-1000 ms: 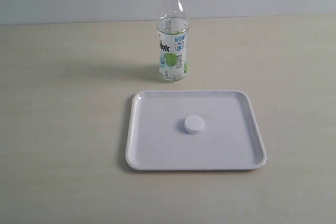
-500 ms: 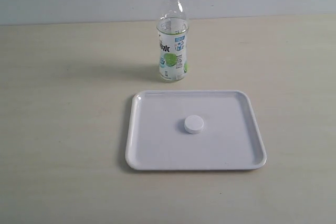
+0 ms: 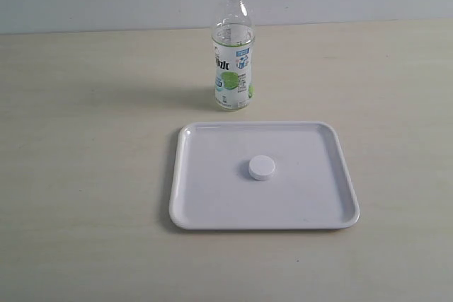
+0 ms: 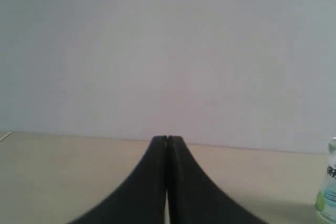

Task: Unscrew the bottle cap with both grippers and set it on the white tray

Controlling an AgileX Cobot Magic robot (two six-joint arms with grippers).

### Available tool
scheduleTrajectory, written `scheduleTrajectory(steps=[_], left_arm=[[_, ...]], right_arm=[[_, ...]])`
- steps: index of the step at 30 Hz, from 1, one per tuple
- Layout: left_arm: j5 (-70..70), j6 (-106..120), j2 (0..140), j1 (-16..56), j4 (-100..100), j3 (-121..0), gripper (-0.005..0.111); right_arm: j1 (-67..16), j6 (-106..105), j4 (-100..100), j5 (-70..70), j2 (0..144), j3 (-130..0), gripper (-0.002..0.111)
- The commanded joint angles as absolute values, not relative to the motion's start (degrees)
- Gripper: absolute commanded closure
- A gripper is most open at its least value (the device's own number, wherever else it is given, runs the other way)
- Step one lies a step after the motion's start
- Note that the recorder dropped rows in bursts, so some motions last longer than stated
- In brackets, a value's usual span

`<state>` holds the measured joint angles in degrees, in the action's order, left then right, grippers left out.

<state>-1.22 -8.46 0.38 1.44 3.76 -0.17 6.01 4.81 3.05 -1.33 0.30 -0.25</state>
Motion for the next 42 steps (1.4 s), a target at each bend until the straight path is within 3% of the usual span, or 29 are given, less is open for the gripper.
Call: scheduleTrajectory(steps=[1, 42], left_arm=[[0.0, -6.41, 0.0, -1.57, 2.18, 0.0, 0.107], [1.23, -6.33, 0.0, -3.06, 2.2, 0.0, 0.107]], right_arm=[[5.93, 4.59, 3.42, -0.79, 0.0, 0.0, 0.108], [5.93, 4.59, 3.03, -0.79, 0.0, 0.0, 0.108]])
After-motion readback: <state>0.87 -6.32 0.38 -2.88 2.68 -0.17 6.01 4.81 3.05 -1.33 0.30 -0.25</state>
